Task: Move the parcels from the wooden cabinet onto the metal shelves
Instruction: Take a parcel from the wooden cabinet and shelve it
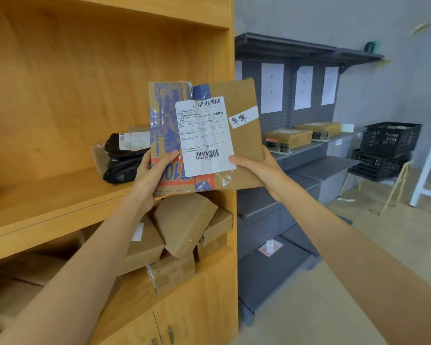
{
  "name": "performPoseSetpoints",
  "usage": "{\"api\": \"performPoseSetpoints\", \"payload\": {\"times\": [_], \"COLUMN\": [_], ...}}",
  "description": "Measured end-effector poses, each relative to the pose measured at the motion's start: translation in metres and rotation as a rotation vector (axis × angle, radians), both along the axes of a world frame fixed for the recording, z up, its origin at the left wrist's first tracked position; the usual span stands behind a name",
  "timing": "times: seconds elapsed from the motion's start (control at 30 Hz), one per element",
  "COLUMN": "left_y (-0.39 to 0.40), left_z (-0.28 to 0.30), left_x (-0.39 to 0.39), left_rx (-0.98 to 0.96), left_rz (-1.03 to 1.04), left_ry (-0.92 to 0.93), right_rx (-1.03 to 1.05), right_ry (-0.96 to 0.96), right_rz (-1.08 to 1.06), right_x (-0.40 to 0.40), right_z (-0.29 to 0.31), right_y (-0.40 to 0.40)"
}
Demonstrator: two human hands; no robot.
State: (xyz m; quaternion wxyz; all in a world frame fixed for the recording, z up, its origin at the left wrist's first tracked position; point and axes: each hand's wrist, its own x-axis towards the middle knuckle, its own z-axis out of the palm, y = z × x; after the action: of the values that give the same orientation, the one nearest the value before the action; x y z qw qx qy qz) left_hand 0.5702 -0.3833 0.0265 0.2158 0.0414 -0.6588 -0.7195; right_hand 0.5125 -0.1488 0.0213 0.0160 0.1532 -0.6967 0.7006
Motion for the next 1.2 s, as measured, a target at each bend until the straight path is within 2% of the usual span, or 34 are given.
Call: {"api": "performPoseSetpoints", "payload": {"times": [0.57,0.87,1.2], "left_y": [0.271,0.353,0.425], "left_z": [-0.001,-0.008,-0.013], "left_x": [-0.159,-0.259,-0.436], "left_rx": [0.023,-0.004,0.002], "left_rz": [-0.153,-0.189,-0.268], "left_ry": [-0.009,-0.059,-0.068], "right_rx": [0.021,0.01,-0.004], "right_ry": [0.011,-0.019,-0.022], "right_rz": [-0.134,-0.165,-0.212], "right_x": [-0.115,-0.213,-0.38], "right_z": [0.007,-0.008,-0.016], "right_y": [0.276,0.358,0.432]}}
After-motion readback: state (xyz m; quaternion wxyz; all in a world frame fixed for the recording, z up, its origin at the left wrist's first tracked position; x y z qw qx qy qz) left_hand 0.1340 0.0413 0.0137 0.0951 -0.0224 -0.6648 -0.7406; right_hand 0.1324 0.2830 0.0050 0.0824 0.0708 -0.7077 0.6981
